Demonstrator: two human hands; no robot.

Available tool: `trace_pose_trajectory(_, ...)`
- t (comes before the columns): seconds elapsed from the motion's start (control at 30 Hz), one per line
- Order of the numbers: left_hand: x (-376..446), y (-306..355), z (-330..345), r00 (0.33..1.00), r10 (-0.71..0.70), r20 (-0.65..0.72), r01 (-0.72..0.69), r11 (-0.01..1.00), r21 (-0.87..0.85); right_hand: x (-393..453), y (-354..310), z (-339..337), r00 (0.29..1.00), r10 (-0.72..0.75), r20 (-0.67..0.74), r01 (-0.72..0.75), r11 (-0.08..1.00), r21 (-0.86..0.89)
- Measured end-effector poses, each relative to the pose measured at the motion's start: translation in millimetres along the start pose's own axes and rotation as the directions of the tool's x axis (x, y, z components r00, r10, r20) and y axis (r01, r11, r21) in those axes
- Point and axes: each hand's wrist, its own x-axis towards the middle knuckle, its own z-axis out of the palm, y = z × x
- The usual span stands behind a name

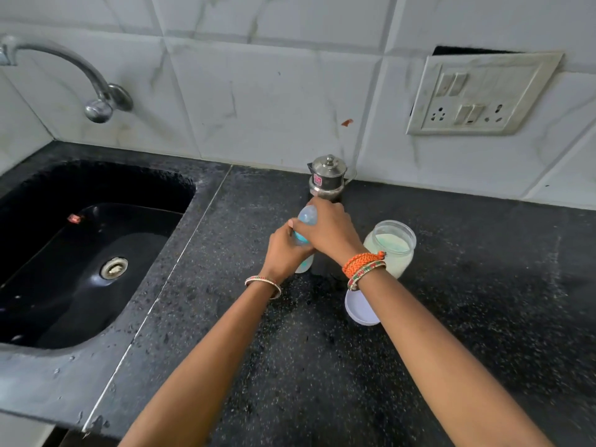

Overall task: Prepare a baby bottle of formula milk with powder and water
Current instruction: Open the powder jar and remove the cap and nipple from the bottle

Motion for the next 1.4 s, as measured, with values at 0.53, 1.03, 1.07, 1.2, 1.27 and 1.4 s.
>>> trace_pose_trajectory(0.53, -43.1, 0.7, -43.4, 0.964, -0.008, 0.267, -0.064, 0.964, 0.258, -33.3, -3.8, -37.2, 0.872, -0.227, 0.433, 0.144, 0.966, 0.217)
trace_pose_trajectory(1.03, -44.0, -15.4, -50.4, 0.999, -0.052, 0.015, 0.049, 0.991, 0.121, 0.1, 0.0, 8.6, 0.999, 0.029, 0.030, -0.039, 0.884, 0.466)
trace_pose_trajectory(1.07, -42.5, -16.3, -51.5, 0.998, -0.058, 0.000, 0.058, 0.992, 0.115, 3.6, -1.7, 10.7, 0.999, 0.032, 0.009, -0.032, 0.878, 0.478)
trace_pose_trajectory(1.2, -39.7, -20.6, -53.2, 0.996, -0.090, -0.021, 0.092, 0.988, 0.124, 13.3, 1.0, 21.7, 1.000, 0.027, -0.015, -0.017, 0.884, 0.467)
trace_pose_trajectory(1.27, -37.9, -22.1, -54.5, 0.995, -0.090, -0.040, 0.093, 0.993, 0.078, 18.2, 6.2, 24.8, 0.992, 0.097, -0.085, -0.038, 0.849, 0.527)
trace_pose_trajectory(1.4, -37.1, -17.6, -58.8, 0.993, -0.096, -0.069, 0.094, 0.995, -0.033, 21.4, 21.8, 29.7, 0.991, 0.105, -0.084, -0.066, 0.925, 0.375)
